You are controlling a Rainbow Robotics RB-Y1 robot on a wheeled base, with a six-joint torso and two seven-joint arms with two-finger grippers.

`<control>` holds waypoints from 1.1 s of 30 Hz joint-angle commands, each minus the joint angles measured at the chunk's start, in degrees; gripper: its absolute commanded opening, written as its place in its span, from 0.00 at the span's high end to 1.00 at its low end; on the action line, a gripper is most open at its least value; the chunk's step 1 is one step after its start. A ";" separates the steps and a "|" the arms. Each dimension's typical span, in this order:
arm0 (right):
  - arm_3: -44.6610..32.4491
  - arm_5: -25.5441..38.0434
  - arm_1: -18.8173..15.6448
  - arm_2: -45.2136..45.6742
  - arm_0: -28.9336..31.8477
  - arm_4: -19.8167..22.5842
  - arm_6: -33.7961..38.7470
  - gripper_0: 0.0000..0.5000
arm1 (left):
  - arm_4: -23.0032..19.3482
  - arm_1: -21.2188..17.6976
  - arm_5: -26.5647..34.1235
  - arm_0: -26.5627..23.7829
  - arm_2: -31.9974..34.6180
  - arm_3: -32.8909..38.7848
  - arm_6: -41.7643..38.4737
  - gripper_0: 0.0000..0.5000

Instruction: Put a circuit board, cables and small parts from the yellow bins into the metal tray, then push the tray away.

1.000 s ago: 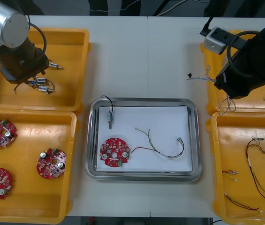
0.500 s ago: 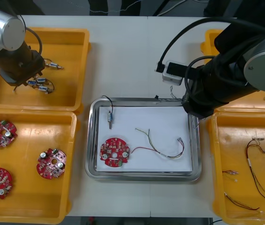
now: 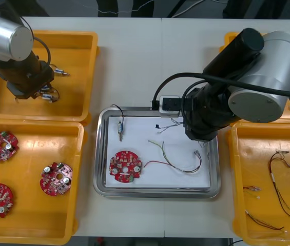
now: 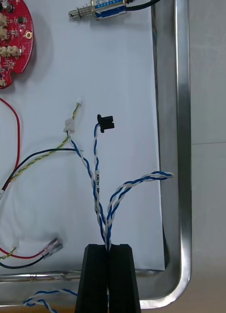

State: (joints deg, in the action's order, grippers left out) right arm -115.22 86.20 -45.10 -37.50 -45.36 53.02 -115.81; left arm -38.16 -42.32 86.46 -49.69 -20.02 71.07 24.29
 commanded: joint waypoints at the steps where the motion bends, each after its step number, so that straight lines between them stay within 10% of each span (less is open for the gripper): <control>1: 2.80 -3.84 -1.83 -4.16 -2.45 -0.90 -1.00 1.00 | -1.04 0.57 -0.85 -1.73 -0.81 0.30 -4.77 0.00; 26: 14.67 -16.59 -0.07 -10.49 -2.45 -3.10 -0.82 1.00 | -0.07 0.92 -4.02 1.44 -3.36 0.30 -4.69 0.00; 29: 14.67 -16.59 0.02 -10.57 -2.45 -2.75 -0.29 0.84 | 0.28 1.01 -4.10 1.79 -3.36 0.30 -4.51 0.00; 31: 14.67 -16.85 0.10 -10.57 -2.45 -2.48 -0.03 0.30 | 0.37 1.01 -4.37 2.05 -3.36 0.30 -4.42 0.00; 33: 14.67 -17.29 0.10 -10.49 -2.45 -2.31 0.15 0.04 | 0.37 1.01 -4.72 2.40 -3.36 0.30 -4.42 0.00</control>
State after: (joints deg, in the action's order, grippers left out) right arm -100.12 69.98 -45.09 -47.40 -45.71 50.35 -115.80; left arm -38.53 -42.25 82.68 -48.53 -22.97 71.03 23.78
